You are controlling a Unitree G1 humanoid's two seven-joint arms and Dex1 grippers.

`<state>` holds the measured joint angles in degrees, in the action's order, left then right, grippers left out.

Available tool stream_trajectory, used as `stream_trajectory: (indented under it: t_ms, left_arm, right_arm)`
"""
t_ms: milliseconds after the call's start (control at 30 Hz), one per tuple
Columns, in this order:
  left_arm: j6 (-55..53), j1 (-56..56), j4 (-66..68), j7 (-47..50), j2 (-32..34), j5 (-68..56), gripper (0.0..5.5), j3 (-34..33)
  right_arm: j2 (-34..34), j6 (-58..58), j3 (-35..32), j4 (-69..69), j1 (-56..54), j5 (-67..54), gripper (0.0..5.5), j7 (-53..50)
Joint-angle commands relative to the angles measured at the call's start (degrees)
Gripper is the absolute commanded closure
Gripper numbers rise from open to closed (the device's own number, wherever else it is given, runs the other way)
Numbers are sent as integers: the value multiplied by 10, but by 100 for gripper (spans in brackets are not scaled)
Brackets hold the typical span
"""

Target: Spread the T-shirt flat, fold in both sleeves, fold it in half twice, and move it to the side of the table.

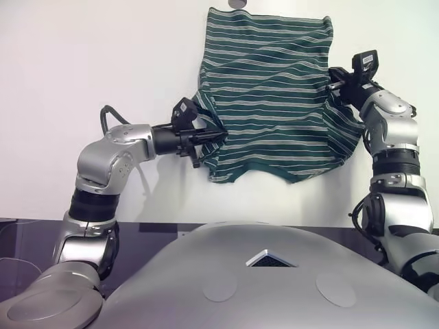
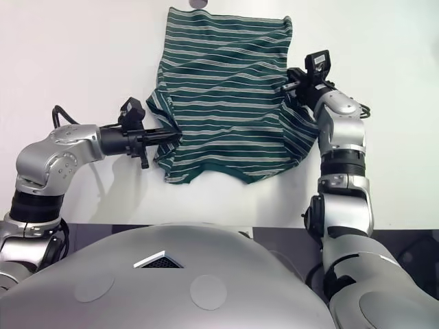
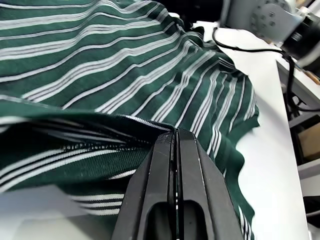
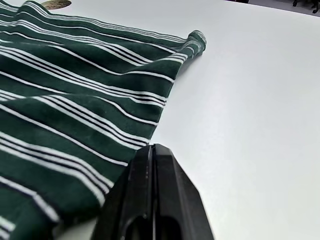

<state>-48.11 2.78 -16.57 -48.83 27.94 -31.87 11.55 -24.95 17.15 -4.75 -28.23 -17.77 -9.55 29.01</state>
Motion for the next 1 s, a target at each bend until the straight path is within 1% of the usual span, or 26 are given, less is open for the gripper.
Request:
stream_trajectory:
  t_ms: [33,200,300,367,467,533,567,633,733,800,900,1000]
  left_arm:
    - [1,8,-11,23,10,34,548,32]
    - [26,43,-7,32,-1,63,548,55]
    - [50,48,32,39,-5,114,548,111]
    - [64,40,53,50,-22,133,550,135]
    - [69,33,71,55,-41,141,490,153]
    - [68,23,68,62,-41,143,458,155]
    - [76,14,60,66,-38,146,448,153]
    - [100,-3,42,77,-35,151,448,145]
    - [118,-13,7,102,-48,136,448,99]
    - [107,2,-29,109,-59,106,448,61]
    - [87,27,-65,110,-67,72,448,29]
    - [69,40,-82,107,-73,36,448,6]
  right_arm:
    - [-3,39,4,14,33,3,550,2]
    - [3,50,6,25,43,6,550,-1]
    - [5,70,1,45,53,-2,550,-3]
    - [0,99,-23,65,58,-23,513,-4]
    - [-14,175,-110,120,57,-105,449,-8]
    - [-37,234,-156,161,58,-154,424,2]
    - [-60,275,-171,198,76,-180,424,21]
    - [-111,349,-191,272,129,-223,424,64]
    - [-168,457,-215,364,214,-303,424,131]
    - [-180,455,-187,389,265,-298,424,151]
    - [-173,411,-155,324,262,-256,424,136]
    - [-175,369,-153,279,241,-235,424,136]
